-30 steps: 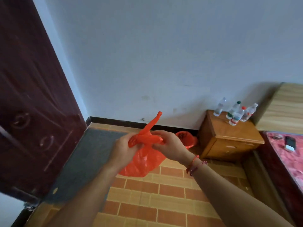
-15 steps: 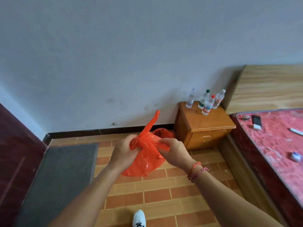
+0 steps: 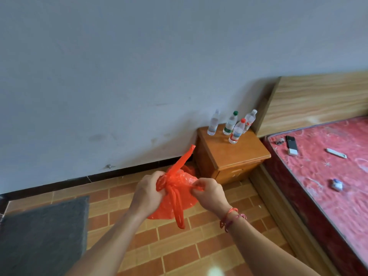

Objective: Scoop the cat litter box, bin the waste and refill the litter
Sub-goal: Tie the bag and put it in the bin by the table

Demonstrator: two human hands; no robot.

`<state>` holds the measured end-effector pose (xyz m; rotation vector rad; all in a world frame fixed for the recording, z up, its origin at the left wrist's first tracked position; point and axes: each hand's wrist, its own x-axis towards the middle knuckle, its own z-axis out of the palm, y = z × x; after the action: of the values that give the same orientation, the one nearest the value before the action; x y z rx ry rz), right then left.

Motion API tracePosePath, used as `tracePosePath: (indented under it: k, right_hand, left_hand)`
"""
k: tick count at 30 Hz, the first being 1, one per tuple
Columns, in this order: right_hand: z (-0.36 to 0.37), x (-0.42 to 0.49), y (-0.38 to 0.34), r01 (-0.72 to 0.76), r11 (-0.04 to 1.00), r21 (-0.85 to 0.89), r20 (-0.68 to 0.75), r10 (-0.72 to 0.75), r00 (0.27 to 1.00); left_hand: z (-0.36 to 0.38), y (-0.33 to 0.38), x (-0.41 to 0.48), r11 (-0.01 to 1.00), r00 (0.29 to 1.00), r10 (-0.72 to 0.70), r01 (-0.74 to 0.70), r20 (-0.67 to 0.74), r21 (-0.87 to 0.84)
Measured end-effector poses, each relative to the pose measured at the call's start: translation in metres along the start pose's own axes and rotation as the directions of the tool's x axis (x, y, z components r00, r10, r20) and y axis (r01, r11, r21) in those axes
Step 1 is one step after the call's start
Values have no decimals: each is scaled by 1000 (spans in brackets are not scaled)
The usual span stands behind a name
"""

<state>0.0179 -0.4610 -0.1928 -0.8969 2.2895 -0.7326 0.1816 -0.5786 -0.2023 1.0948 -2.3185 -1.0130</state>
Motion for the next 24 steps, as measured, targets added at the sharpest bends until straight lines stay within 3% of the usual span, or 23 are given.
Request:
tracePosePath:
  k: [10,15,24]
  right_hand:
    - [-17,121,13,-120,988,96,13,119,993]
    - [-25,202,27,-169,977,127,65,162,985]
    - [-13,313,50,-221,964,149,152,198,968]
  left_hand:
    - [42,-11,112,984,998,56,-60,26,170]
    - [82,-23,181,962,999,-35,26,28,273]
    - [142,-59,268,974,985,-159,146,64,172]
